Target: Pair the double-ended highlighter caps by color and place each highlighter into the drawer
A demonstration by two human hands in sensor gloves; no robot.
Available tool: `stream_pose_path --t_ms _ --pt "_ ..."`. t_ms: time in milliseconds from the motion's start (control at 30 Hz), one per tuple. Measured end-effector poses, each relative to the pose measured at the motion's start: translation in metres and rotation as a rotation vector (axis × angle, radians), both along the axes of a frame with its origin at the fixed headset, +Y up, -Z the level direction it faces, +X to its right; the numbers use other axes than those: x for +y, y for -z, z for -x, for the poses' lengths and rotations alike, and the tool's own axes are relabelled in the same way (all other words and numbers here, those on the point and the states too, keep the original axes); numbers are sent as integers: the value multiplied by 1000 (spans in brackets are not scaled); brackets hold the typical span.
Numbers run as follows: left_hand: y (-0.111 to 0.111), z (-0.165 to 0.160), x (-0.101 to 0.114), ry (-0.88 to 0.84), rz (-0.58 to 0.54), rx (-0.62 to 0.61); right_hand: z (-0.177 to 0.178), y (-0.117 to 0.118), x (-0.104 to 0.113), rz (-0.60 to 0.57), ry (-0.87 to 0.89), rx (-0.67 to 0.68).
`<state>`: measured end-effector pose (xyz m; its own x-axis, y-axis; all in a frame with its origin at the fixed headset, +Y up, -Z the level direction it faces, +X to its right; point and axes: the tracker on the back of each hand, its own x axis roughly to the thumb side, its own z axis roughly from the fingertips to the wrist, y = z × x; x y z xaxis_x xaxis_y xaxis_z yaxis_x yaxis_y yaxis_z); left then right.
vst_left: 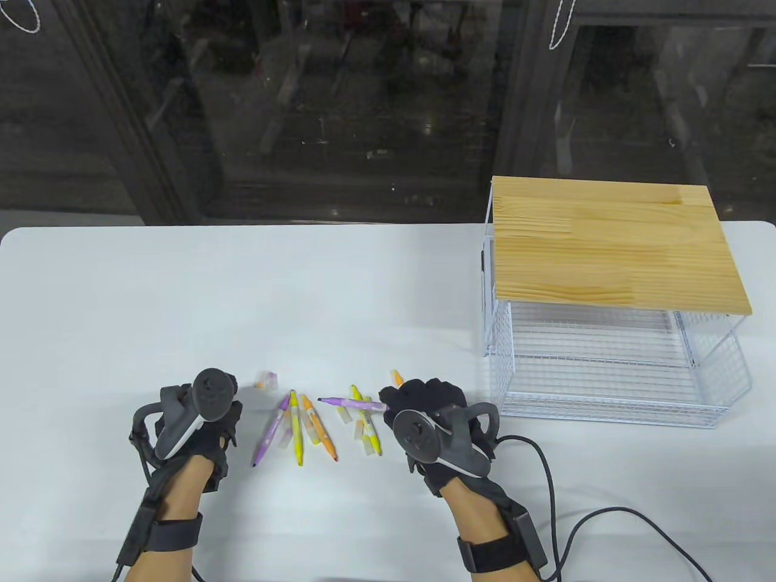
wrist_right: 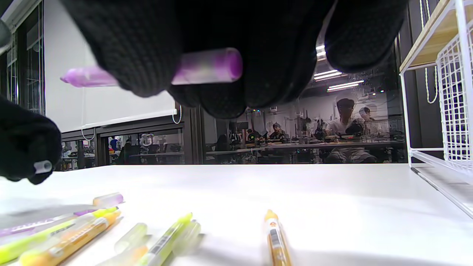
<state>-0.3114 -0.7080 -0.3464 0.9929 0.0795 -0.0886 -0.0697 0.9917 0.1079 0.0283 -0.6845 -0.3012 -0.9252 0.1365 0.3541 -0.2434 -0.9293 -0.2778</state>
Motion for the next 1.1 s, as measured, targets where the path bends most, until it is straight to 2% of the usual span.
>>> stream_pose_path --t_ms 200,533,733,1100 --pt "-11 -6 12 -66 -45 -78 -4 2 -1 8 3 -15" --pt "-37 -28 32 -218 -121 -275 -5 4 -1 10 8 -20" --pt "-47 -44 31 -278 -107 -362 0 0 1 -7 23 8" --pt "-43 -50 19 -325 -87 -357 9 -3 0 7 9 41"
